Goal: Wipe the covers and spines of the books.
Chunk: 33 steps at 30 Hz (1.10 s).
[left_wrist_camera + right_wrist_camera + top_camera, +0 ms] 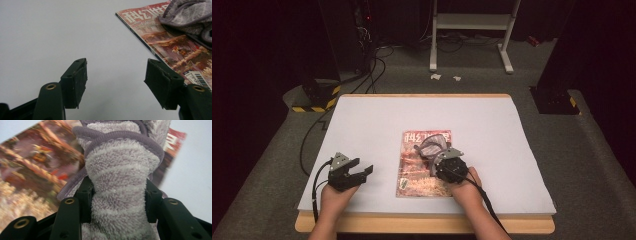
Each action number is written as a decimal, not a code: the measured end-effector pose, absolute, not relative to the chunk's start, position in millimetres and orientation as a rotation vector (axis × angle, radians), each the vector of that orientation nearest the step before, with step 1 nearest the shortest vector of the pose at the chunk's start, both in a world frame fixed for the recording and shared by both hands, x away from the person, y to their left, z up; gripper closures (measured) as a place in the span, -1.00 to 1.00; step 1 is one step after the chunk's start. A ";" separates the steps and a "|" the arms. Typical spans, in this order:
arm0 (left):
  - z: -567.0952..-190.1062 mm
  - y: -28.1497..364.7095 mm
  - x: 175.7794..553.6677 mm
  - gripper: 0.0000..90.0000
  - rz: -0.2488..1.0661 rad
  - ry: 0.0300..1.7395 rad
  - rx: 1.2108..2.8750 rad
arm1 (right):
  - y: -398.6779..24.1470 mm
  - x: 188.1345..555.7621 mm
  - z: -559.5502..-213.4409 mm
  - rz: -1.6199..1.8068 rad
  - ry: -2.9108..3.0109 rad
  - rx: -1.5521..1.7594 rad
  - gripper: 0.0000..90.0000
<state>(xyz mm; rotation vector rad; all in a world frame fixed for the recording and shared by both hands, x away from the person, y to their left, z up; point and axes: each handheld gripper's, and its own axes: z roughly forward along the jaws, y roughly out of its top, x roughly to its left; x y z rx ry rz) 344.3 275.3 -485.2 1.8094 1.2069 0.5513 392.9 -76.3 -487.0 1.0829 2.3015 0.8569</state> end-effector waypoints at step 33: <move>-487.0 273.9 343.1 -0.24 0.551 1.203 1.829 | -70.4 395.0 -490.3 0.922 2.322 1.074 0.20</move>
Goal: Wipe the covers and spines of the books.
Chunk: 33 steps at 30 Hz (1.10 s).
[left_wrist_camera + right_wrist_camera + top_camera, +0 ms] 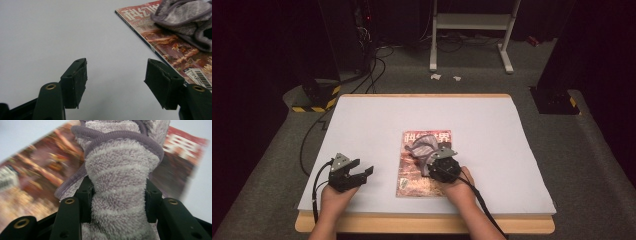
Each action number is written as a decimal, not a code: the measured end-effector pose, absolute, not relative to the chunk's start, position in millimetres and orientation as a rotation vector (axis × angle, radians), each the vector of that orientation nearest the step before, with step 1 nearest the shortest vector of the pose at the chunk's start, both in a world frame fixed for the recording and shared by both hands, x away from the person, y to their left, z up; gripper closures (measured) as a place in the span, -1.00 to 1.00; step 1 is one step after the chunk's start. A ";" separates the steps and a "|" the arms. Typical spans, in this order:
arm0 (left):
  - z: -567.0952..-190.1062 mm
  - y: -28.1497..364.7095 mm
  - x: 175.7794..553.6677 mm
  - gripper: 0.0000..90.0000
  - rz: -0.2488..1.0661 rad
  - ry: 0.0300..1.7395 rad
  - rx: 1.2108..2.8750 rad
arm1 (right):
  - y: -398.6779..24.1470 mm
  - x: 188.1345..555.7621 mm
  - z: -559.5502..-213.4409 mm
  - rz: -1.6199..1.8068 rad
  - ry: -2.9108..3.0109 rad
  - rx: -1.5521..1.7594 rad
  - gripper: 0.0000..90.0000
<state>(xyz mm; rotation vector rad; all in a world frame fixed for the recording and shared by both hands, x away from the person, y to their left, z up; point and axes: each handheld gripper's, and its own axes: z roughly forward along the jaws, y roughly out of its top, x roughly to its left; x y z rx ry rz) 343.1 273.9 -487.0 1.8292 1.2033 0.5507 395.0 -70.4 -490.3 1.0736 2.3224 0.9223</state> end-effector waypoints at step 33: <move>-488.3 271.7 344.4 -0.24 0.537 1.193 1.834 | -11.3 399.9 -488.9 0.893 2.371 1.000 0.23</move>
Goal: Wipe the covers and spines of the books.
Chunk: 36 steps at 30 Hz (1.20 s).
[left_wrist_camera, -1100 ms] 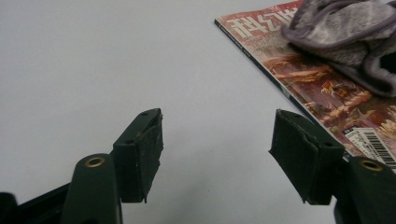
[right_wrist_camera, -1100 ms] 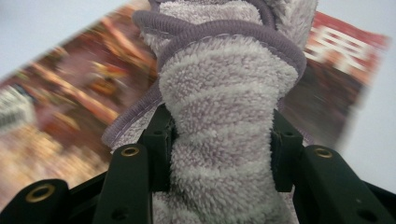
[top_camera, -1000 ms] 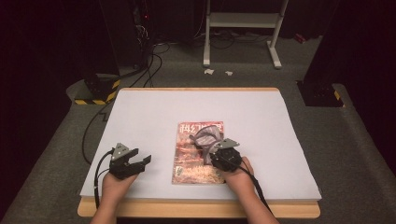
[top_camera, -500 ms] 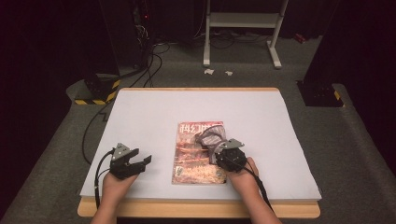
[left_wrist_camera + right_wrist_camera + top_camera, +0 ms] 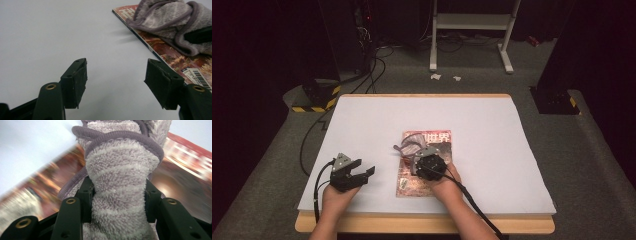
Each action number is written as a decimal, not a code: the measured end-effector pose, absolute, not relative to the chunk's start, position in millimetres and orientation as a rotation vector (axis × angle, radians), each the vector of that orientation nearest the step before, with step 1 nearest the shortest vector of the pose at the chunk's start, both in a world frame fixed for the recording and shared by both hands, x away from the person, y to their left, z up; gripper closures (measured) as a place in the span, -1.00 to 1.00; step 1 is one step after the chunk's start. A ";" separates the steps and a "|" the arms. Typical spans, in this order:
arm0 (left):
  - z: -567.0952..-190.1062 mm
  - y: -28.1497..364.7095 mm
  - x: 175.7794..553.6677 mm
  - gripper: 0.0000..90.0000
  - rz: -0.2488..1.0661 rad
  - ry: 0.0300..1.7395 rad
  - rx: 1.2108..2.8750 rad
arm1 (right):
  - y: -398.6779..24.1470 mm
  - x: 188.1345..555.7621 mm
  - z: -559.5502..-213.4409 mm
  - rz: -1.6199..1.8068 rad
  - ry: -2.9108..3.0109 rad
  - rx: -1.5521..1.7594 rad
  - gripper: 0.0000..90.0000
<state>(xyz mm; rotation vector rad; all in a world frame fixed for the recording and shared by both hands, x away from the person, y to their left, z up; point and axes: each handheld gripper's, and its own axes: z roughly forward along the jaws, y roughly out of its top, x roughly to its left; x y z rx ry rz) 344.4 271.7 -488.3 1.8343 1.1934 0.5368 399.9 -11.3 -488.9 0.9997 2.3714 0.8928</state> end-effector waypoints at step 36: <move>-488.5 273.9 343.3 -0.24 0.542 1.202 1.834 | -109.2 388.3 -491.8 0.903 2.247 1.145 0.23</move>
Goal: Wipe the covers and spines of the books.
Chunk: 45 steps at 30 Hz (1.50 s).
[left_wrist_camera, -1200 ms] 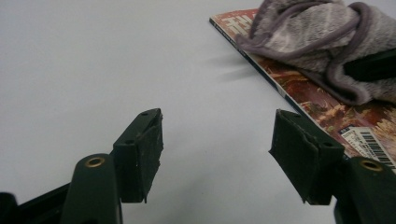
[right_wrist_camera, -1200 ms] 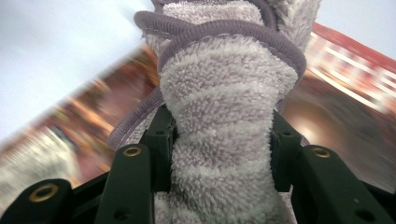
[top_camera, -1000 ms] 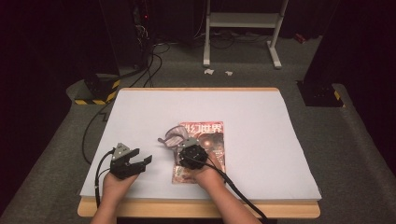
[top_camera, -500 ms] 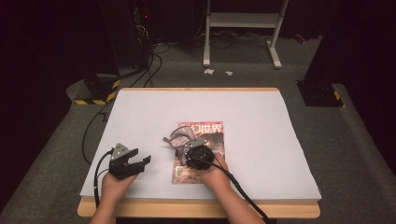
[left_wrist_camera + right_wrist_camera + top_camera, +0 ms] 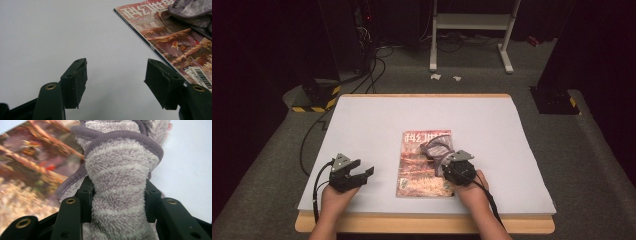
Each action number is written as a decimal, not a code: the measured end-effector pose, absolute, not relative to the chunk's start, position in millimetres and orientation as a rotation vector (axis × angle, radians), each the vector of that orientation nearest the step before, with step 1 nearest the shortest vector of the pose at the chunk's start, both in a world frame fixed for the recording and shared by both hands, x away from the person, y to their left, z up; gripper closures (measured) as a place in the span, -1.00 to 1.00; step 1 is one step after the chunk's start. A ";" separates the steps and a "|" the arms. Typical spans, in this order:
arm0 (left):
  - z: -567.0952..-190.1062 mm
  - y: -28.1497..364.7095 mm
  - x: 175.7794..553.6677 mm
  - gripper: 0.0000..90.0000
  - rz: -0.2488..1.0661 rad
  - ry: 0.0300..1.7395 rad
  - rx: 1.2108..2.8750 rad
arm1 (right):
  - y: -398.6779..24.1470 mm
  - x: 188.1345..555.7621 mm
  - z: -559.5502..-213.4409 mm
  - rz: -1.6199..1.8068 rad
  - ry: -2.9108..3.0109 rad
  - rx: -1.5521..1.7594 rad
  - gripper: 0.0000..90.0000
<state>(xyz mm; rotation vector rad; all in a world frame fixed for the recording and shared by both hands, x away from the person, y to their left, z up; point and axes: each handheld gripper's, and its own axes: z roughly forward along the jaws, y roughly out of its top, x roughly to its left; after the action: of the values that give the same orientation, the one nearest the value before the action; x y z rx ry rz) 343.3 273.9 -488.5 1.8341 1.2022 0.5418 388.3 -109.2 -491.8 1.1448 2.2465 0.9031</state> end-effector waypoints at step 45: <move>-488.5 280.9 345.3 -0.24 0.519 1.205 1.809 | 28.6 472.7 -487.0 0.852 2.338 1.043 0.20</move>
<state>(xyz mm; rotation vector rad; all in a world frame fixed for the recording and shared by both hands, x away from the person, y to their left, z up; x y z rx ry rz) 345.3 280.9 -488.5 1.8095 1.2052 0.5190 472.7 28.6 -487.0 1.0431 2.3381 0.8519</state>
